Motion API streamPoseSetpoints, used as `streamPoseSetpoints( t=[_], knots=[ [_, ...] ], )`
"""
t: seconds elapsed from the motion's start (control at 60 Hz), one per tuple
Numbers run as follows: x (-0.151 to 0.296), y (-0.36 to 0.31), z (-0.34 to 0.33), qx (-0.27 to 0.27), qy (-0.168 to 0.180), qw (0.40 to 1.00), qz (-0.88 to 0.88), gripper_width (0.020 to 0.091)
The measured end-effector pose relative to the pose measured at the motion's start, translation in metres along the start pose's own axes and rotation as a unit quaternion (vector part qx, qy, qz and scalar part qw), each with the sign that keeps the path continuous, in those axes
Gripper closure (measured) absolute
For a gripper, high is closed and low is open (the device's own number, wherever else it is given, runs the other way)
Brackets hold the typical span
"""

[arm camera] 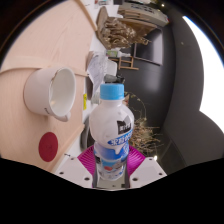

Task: Pour water

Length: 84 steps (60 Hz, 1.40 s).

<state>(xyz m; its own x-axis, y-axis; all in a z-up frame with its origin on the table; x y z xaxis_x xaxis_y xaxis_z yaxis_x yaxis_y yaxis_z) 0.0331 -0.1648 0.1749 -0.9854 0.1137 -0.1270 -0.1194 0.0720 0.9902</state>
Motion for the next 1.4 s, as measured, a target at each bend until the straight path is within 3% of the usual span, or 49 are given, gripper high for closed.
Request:
streamPoseSetpoints(
  t=[0.167,0.4,0.55,0.8,1.017,1.05,1.117,1.167,1.4],
  knots=[
    [-0.002,0.033,-0.012,-0.006,-0.017,0.957,0.289,0.0742],
    [-0.020,0.015,-0.003,0.035,-0.044,0.780,0.623,0.0742],
    [-0.026,-0.030,0.010,0.062,-0.049,0.697,0.712,0.0740],
    [-0.023,-0.086,0.018,0.083,-0.056,0.671,0.734,0.0729],
    [-0.023,-0.093,0.009,0.068,-0.062,0.662,0.743,0.0577],
    [-0.022,-0.096,0.007,0.077,-0.077,0.657,0.746,0.0489],
    [-0.022,-0.092,-0.001,0.089,-0.097,0.645,0.753,0.0235],
    [-0.025,-0.083,-0.011,0.085,-0.110,0.639,0.757,0.0259],
    [0.011,-0.020,-0.110,0.091,-0.159,0.654,0.734,0.0250]
  ],
)
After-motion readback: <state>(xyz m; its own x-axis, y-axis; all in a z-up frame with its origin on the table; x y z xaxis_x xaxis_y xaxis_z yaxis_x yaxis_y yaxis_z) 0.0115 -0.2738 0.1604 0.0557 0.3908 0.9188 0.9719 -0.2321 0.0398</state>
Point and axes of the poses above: the point between the fingertips, and its own axes, seen from behind it with the camera up: y to the right, x up, z forward, the way the camera looks, the point moved 9 cm from there along -z, backward, against the way the camera looks, and after that the axes turned 11 degrees about y, right-handed, at the moved point
